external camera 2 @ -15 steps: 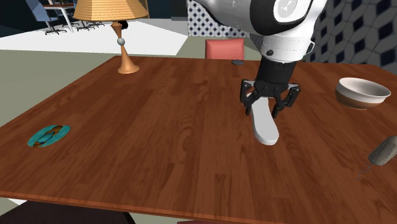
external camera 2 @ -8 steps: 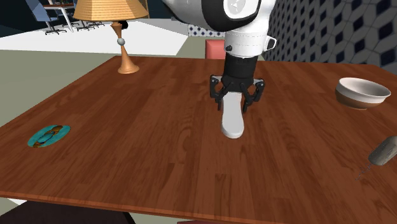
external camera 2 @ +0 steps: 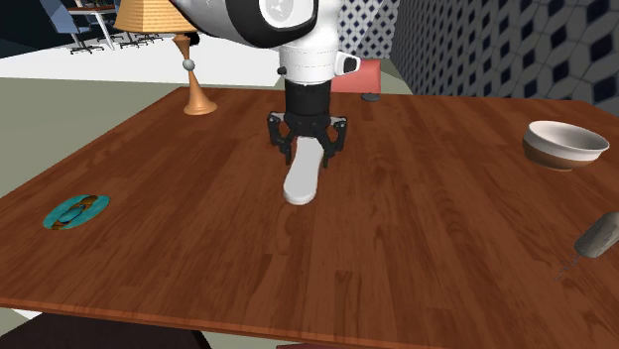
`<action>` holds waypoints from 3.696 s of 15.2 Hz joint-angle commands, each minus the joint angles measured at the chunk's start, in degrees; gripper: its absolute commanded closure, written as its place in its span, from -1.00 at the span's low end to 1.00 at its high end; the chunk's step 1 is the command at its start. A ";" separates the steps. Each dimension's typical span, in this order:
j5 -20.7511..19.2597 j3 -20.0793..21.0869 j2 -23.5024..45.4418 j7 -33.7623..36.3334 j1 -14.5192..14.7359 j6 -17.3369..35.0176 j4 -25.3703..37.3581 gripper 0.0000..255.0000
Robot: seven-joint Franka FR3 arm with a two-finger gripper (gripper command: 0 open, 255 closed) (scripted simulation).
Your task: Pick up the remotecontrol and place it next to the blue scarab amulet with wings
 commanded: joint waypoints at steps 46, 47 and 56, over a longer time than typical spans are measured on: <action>0.48 28.23 -6.31 48.85 21.30 13.29 -18.34 1.00; 0.22 28.27 -5.49 49.03 21.29 14.56 -18.82 1.00; 0.22 28.27 -5.49 49.03 21.30 14.56 -18.82 -1.00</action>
